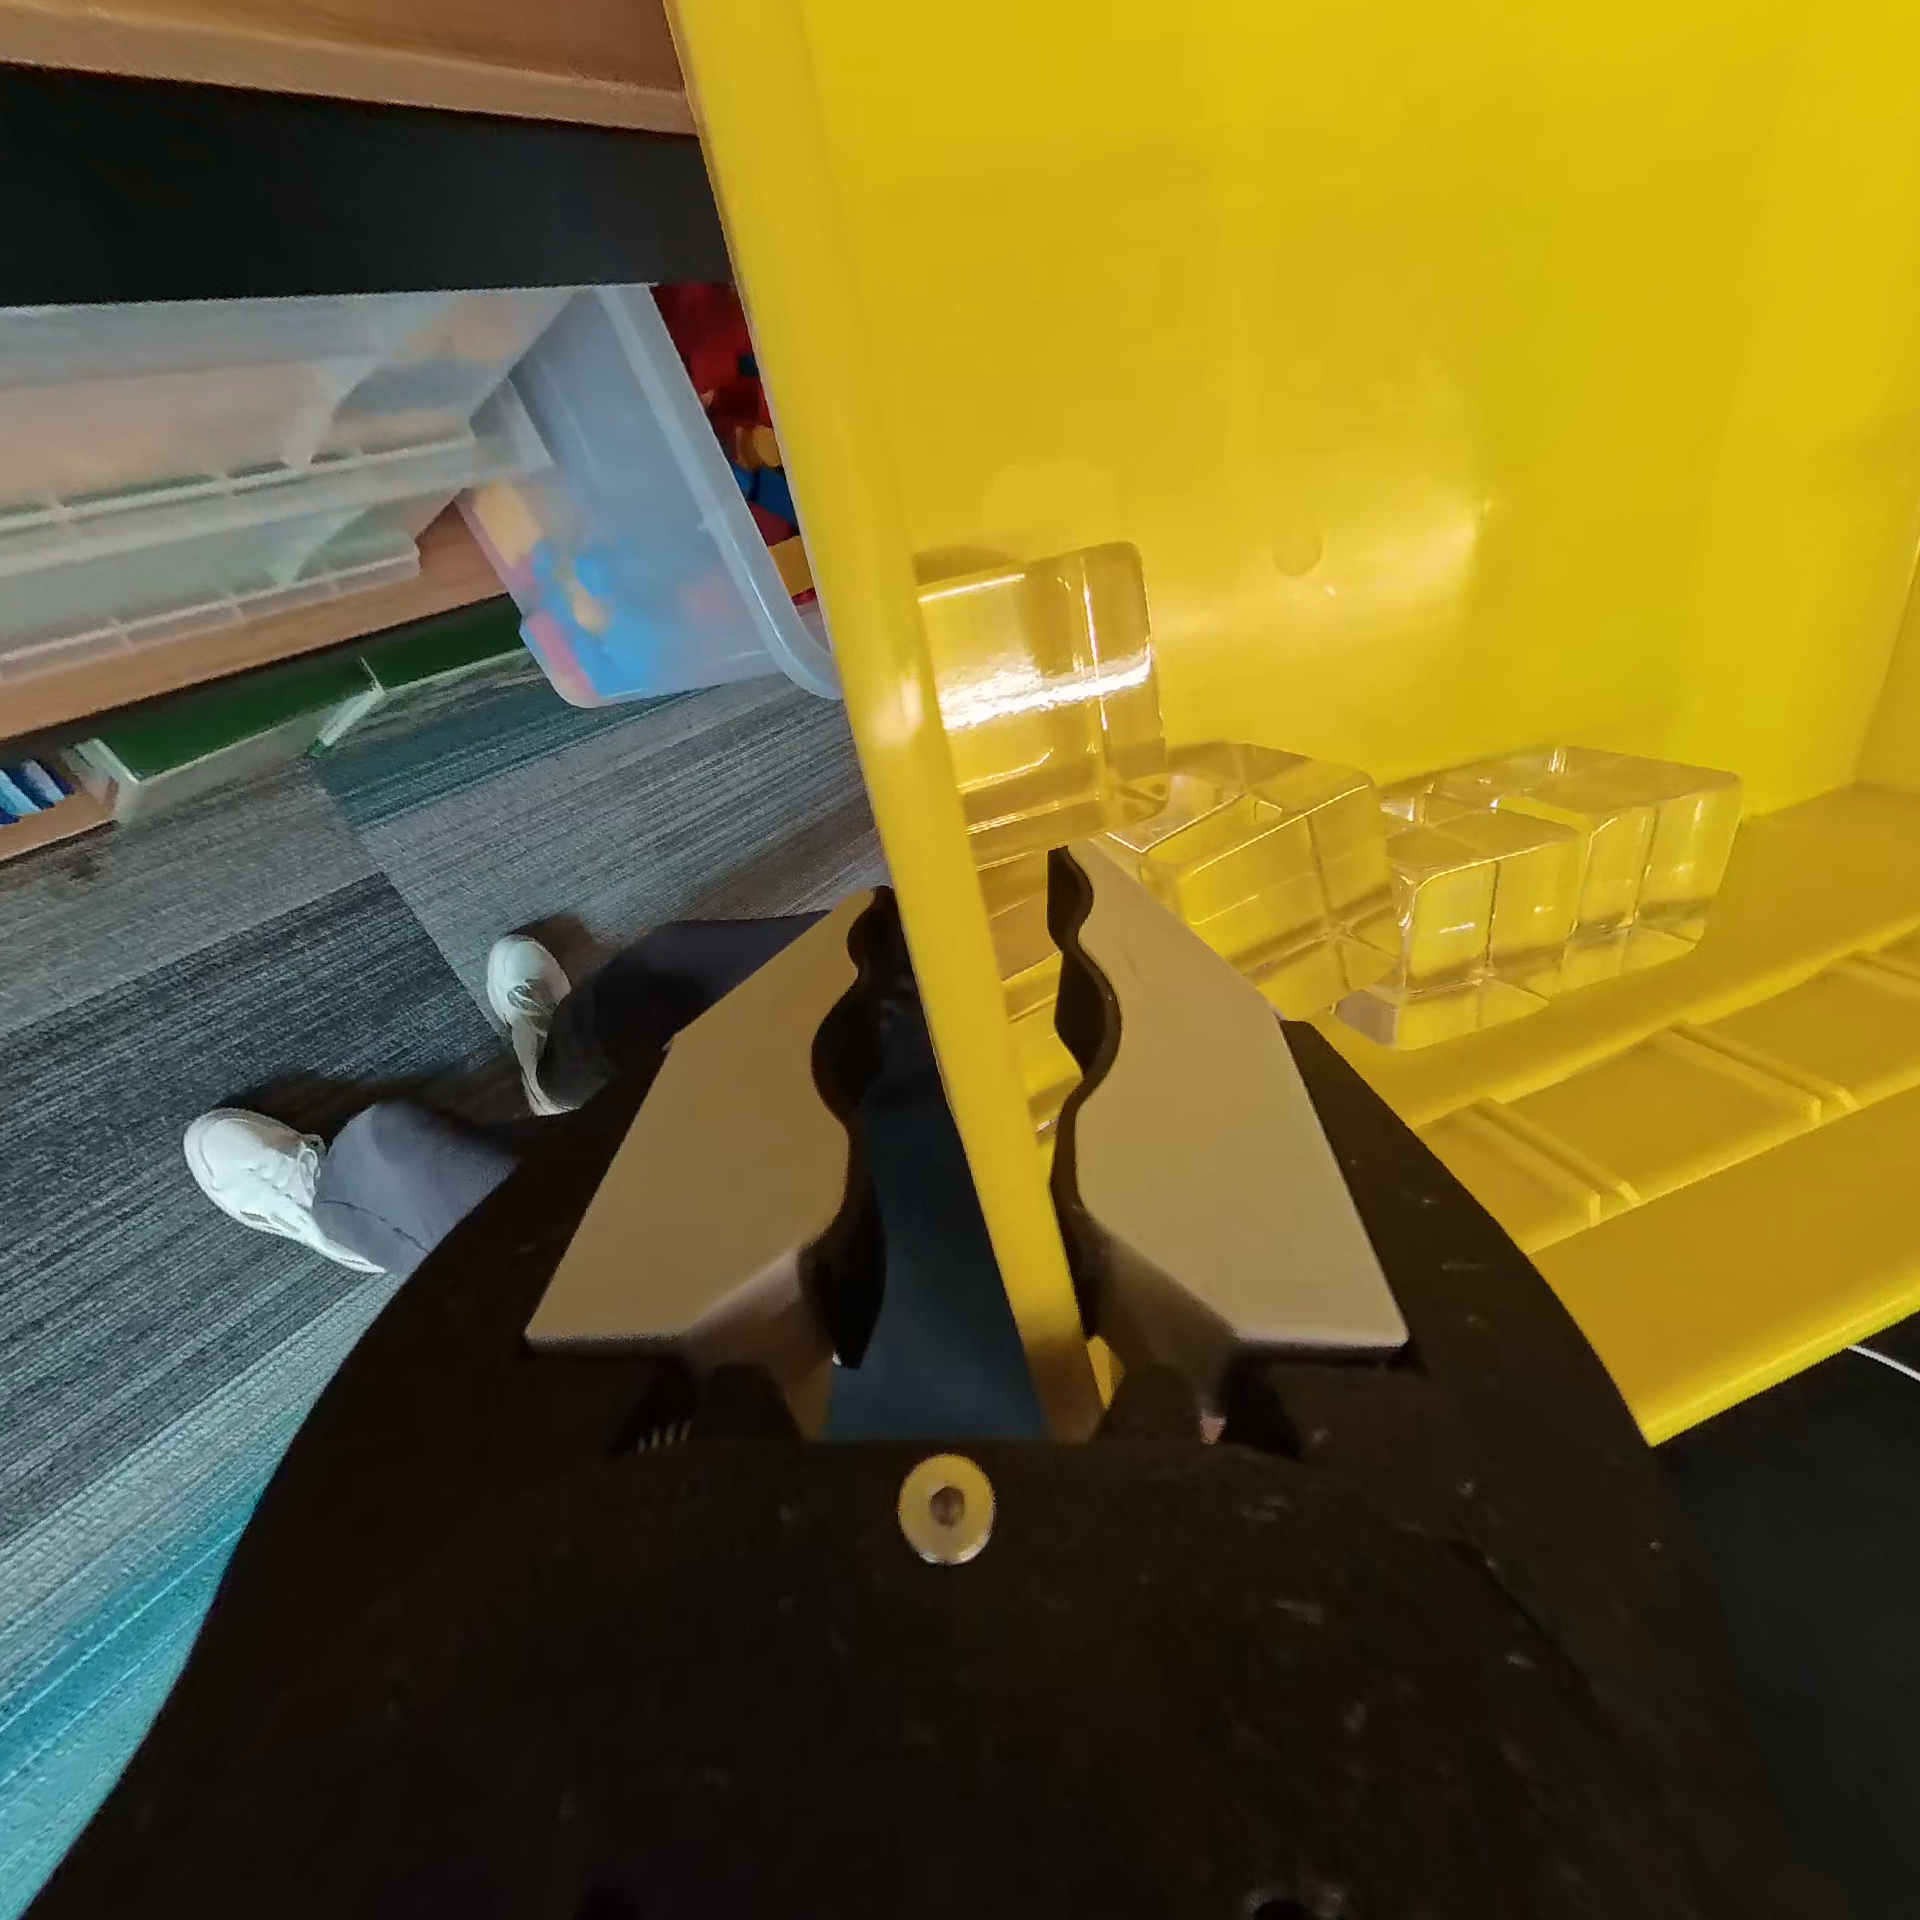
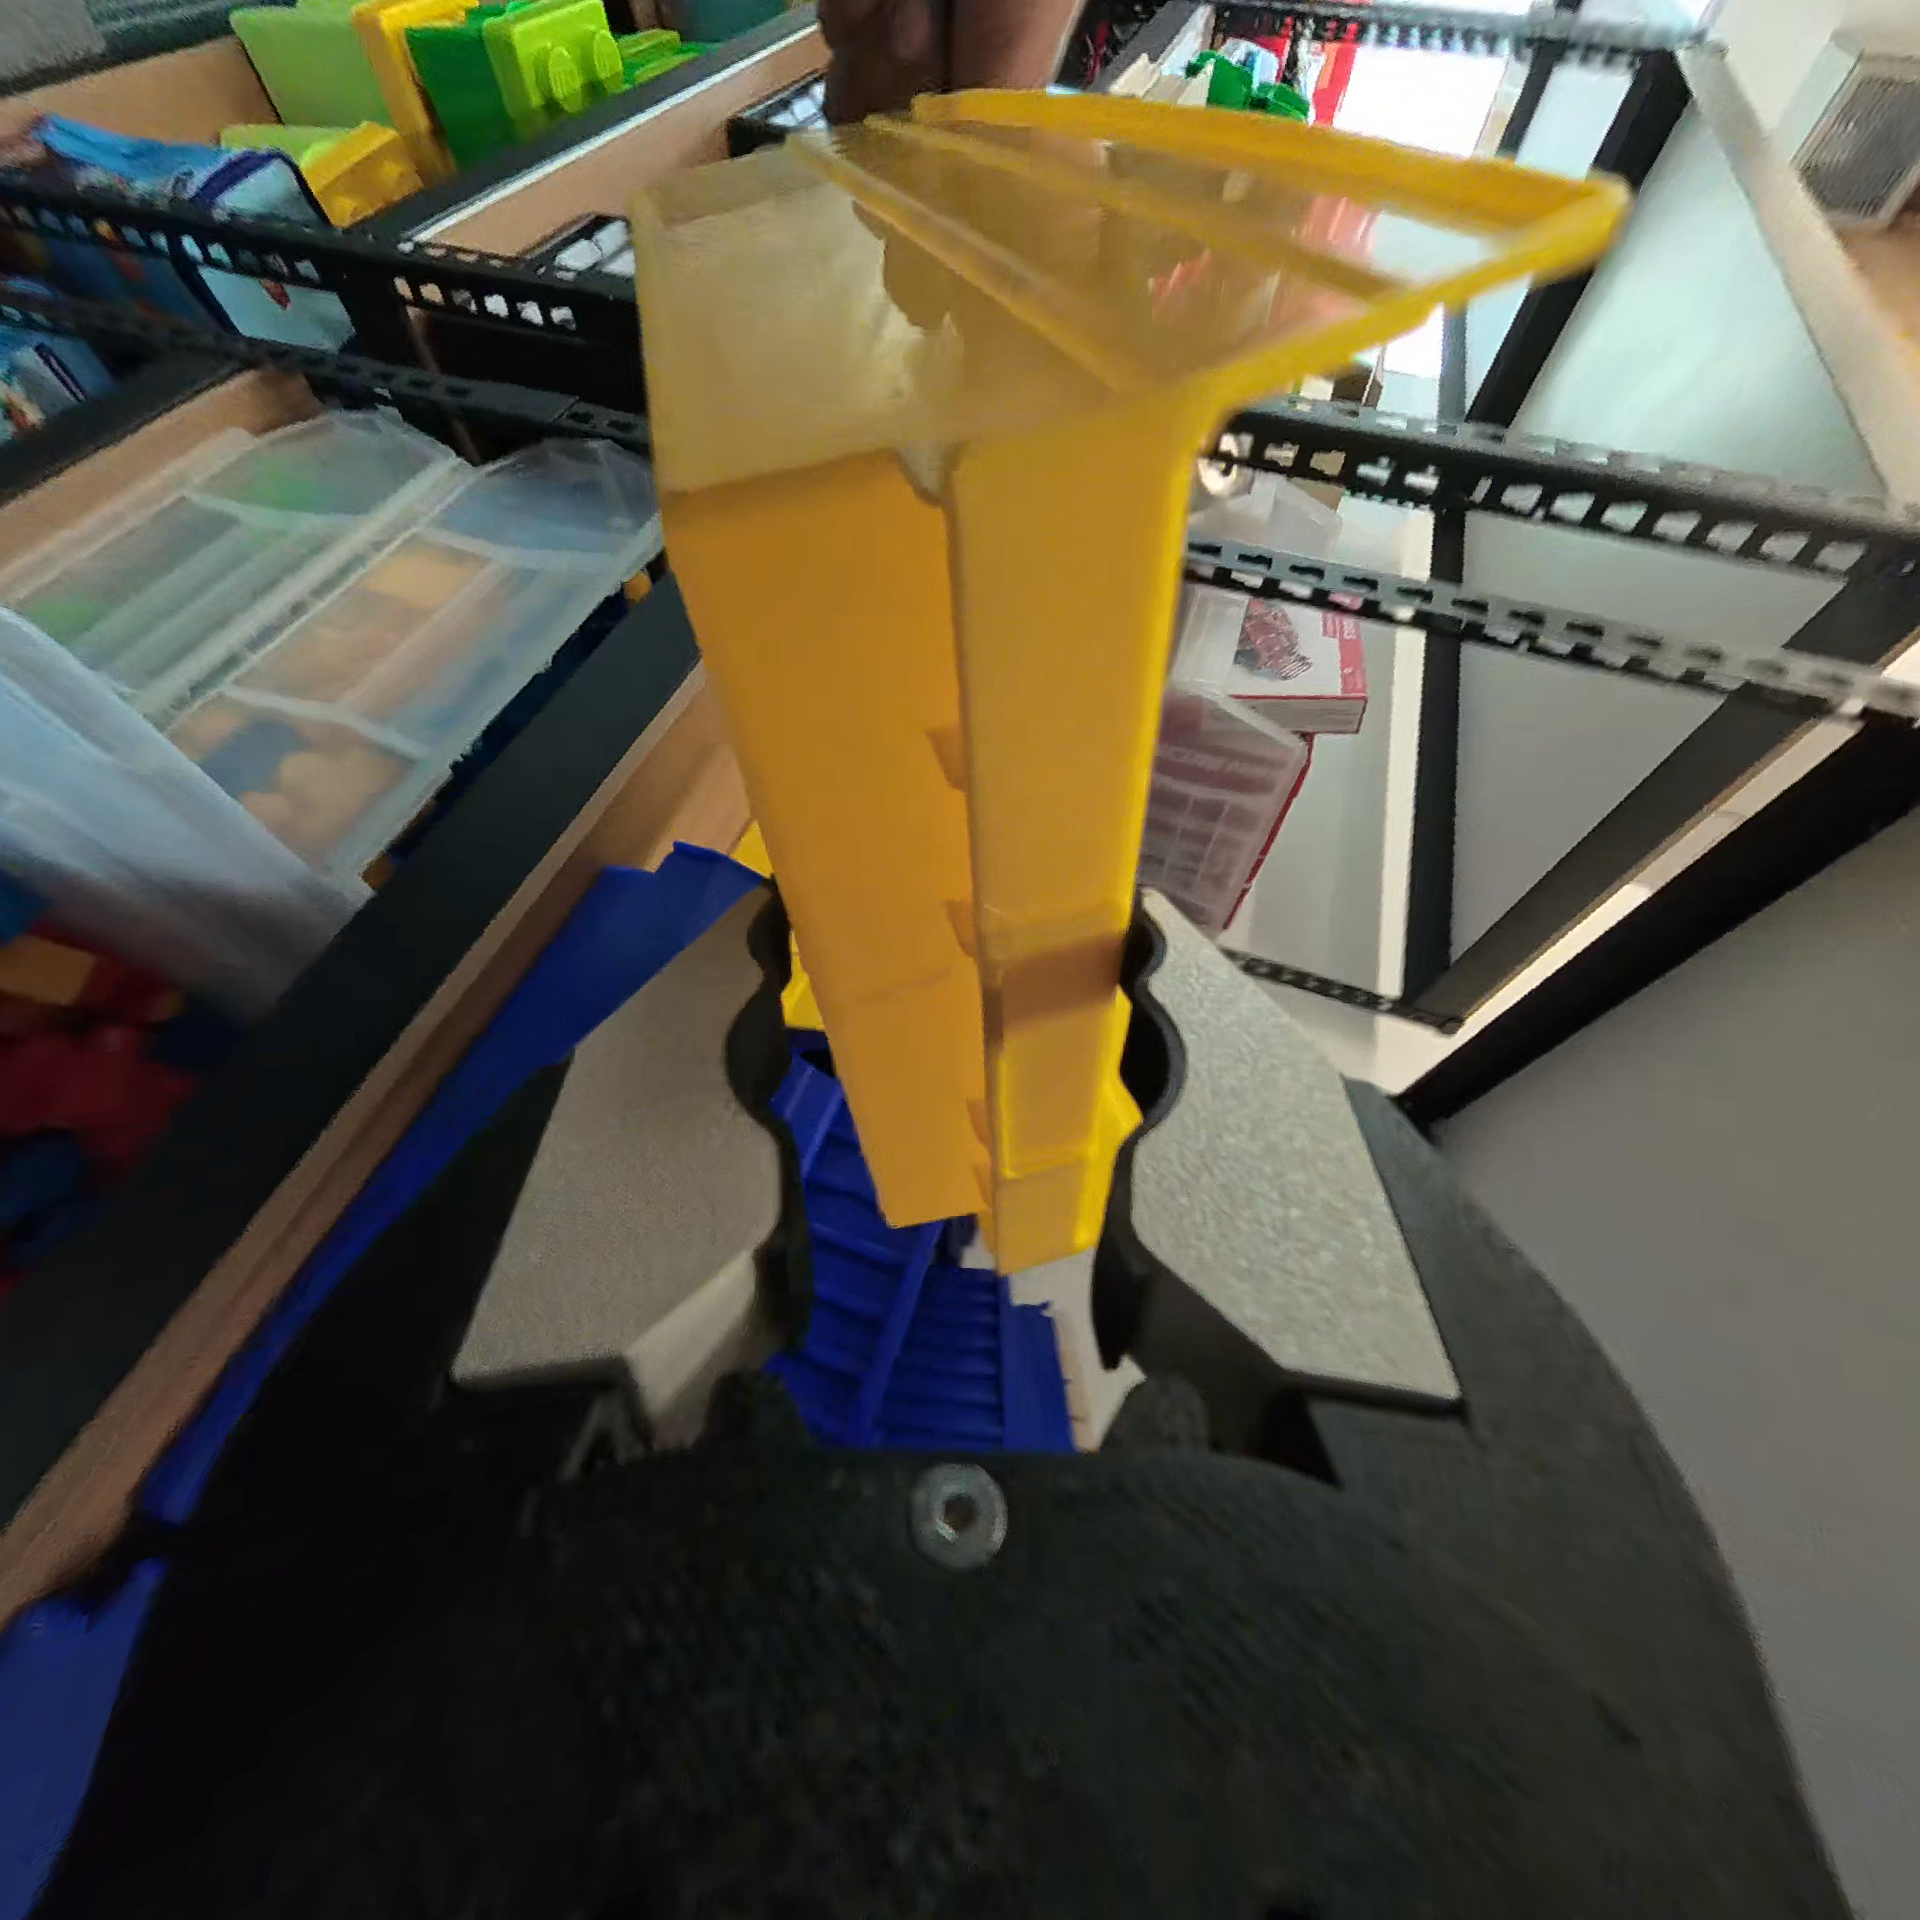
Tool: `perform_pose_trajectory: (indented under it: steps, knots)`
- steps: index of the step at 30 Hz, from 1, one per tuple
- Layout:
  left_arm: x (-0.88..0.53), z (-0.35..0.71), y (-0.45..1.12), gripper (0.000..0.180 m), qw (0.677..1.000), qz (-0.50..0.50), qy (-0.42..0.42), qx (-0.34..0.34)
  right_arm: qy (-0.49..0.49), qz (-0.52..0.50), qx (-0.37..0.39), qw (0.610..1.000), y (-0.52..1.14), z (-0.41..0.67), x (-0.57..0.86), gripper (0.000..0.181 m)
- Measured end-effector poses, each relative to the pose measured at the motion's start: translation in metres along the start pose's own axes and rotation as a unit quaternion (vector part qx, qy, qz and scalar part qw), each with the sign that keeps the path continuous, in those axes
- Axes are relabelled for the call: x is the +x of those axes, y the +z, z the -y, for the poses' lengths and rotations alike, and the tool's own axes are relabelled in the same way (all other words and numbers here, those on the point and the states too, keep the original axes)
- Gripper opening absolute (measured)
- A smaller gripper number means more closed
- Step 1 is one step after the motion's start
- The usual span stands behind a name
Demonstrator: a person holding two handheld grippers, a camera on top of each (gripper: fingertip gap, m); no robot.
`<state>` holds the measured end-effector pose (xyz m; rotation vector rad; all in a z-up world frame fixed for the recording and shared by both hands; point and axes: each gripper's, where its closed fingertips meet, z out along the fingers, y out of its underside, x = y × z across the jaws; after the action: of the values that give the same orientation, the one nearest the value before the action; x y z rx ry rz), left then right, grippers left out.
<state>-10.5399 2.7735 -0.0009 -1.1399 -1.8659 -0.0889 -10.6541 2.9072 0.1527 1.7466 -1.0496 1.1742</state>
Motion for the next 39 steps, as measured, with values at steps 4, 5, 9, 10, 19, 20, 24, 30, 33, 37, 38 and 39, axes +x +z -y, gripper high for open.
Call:
perform_pose_trajectory:
  steps: [4,5,9,10,19,20,24,30,33,37,38,39]
  knots:
    - [0.013,0.005,0.009,0.027,1.0,0.001,0.005,-0.011,-0.09,0.001,-0.029,0.996,0.008,0.004,-0.002,0.074]
    - [0.015,0.007,0.011,0.028,1.0,0.004,0.01,-0.015,-0.092,0.004,-0.046,0.995,0.011,0.002,-0.002,0.075]
    - [0.021,0.028,0.01,0.029,0.999,-0.028,0.021,-0.016,-0.064,0.021,-0.096,0.993,0.011,-0.017,0.013,0.074]
    - [0.023,0.036,0.01,0.03,0.999,-0.035,0.032,-0.013,-0.071,0.022,-0.103,0.992,0.011,-0.02,0.018,0.074]
    - [0.035,0.132,-0.003,0.049,0.979,-0.157,0.086,0.102,-0.05,0.081,-0.214,0.972,0.027,-0.062,0.062,0.075]
    - [0.034,0.141,-0.005,0.052,0.974,-0.168,0.092,0.12,-0.037,0.091,-0.224,0.969,0.03,-0.066,0.063,0.075]
    - [0.038,0.181,-0.026,0.078,0.935,-0.264,0.066,0.227,-0.02,0.101,-0.263,0.959,0.042,-0.076,0.066,0.074]
    - [0.005,0.22,-0.055,0.073,0.895,-0.208,0.095,0.384,0.027,0.126,-0.314,0.941,0.044,-0.086,0.049,0.074]
    - [0.003,0.217,-0.057,0.075,0.881,-0.171,0.127,0.422,0.016,0.125,-0.341,0.931,0.039,-0.091,0.046,0.074]
    - [-0.001,0.213,-0.073,0.082,0.851,-0.085,0.196,0.48,0.042,0.125,-0.351,0.927,0.034,-0.094,0.047,0.075]
    - [0.001,0.21,-0.078,0.083,0.841,-0.073,0.211,0.493,0.041,0.124,-0.353,0.927,0.034,-0.095,0.046,0.075]
    - [0.002,0.205,-0.088,0.082,0.823,-0.06,0.222,0.52,0.041,0.125,-0.353,0.926,0.034,-0.095,0.046,0.075]
